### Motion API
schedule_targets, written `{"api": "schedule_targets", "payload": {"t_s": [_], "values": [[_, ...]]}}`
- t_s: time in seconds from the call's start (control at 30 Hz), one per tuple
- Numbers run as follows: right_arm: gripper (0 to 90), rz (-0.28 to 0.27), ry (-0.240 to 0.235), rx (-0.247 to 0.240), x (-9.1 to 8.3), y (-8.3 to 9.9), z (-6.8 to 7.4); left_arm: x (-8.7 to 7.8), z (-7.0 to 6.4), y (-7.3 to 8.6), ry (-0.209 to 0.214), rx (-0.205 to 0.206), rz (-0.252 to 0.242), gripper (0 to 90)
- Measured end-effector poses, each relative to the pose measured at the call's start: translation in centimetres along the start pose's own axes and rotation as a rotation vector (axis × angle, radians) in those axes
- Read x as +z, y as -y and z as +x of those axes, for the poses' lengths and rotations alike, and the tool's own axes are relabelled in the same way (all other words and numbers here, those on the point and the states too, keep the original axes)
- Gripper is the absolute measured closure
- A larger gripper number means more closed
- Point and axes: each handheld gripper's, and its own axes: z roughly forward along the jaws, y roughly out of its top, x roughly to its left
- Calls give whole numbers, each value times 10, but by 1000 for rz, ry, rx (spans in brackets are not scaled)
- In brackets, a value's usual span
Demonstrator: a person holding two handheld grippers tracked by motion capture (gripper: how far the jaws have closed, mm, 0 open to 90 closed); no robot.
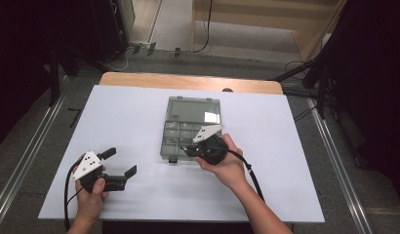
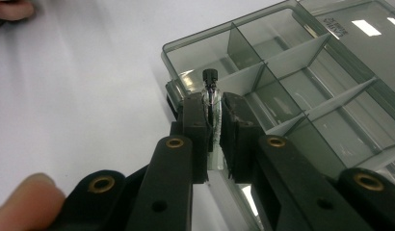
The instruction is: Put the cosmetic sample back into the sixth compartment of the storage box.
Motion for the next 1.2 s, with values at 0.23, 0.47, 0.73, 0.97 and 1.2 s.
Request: {"api": "schedule_targets", "payload": {"t_s": [0.23,0.47,0.73,0.97,1.2], "values": [[828,1,10,11,4,-2,-4,0,0,0,1,0,0,0],[828,5,18,17,11,-5,-6,0,0,0,2,-2,-3,0],[827,14,33,34,19,-9,-8,-1,-1,0,10,11,-1,0],[828,29,53,56,26,-9,-10,-1,-1,0,11,14,-1,0],[827,36,74,77,30,-8,-11,0,-1,0,12,16,-1,0]]}}
